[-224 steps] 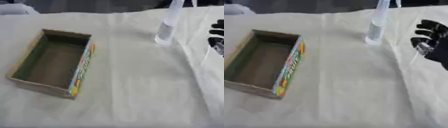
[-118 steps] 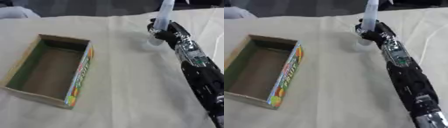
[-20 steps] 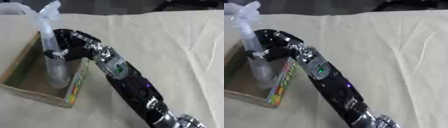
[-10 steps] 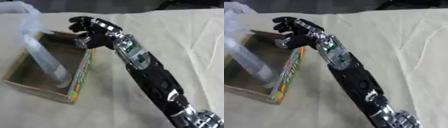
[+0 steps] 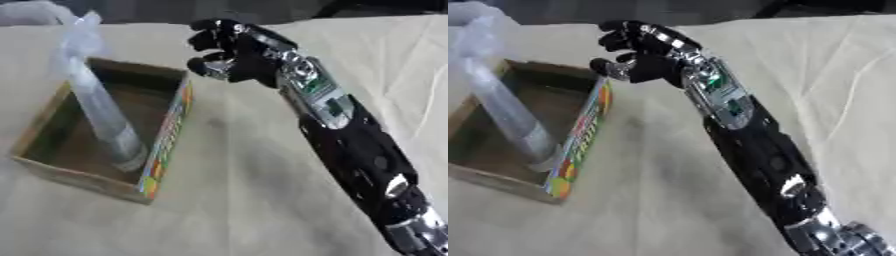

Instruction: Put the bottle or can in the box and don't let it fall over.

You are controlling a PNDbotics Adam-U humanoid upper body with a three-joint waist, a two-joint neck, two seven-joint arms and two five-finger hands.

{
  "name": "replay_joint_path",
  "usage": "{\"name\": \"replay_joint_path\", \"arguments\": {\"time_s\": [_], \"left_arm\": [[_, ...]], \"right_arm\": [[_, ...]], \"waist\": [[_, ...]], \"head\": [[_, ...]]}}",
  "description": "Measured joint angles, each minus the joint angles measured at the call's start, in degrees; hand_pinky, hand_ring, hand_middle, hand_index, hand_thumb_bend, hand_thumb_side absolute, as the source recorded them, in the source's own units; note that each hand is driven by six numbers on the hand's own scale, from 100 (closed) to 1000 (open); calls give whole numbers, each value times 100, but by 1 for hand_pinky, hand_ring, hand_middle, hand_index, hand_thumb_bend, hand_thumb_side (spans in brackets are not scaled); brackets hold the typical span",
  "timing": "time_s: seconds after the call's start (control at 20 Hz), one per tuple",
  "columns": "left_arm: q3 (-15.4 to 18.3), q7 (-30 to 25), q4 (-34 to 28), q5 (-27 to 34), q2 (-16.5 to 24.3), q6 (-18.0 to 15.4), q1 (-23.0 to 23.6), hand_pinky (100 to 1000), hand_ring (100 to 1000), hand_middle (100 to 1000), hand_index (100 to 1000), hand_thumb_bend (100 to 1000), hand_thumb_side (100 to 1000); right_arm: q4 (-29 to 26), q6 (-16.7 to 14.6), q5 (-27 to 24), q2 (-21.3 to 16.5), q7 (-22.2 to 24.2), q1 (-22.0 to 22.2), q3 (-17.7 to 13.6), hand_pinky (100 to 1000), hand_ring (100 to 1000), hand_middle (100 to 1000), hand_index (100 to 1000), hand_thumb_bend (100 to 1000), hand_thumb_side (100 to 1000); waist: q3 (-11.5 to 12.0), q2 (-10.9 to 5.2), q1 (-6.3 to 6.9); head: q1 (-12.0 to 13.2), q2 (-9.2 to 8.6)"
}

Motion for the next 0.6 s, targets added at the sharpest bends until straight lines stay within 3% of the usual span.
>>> {"name": "replay_joint_path", "arguments": {"time_s": [0.45,0.6], "left_arm": [[5,10,0,-14,3,2,32,779,828,723,808,747,591],[16,16,0,-18,10,-4,37,779,828,723,808,747,591]], "right_arm": [[-583,-2,-491,-743,-68,496,-286,896,918,800,900,400,132],[-760,-37,-540,-1006,-98,729,-460,900,927,805,908,322,231]], "waist": [[-136,-28,40],[-185,-29,42]], "head": [[88,1],[126,1]]}}
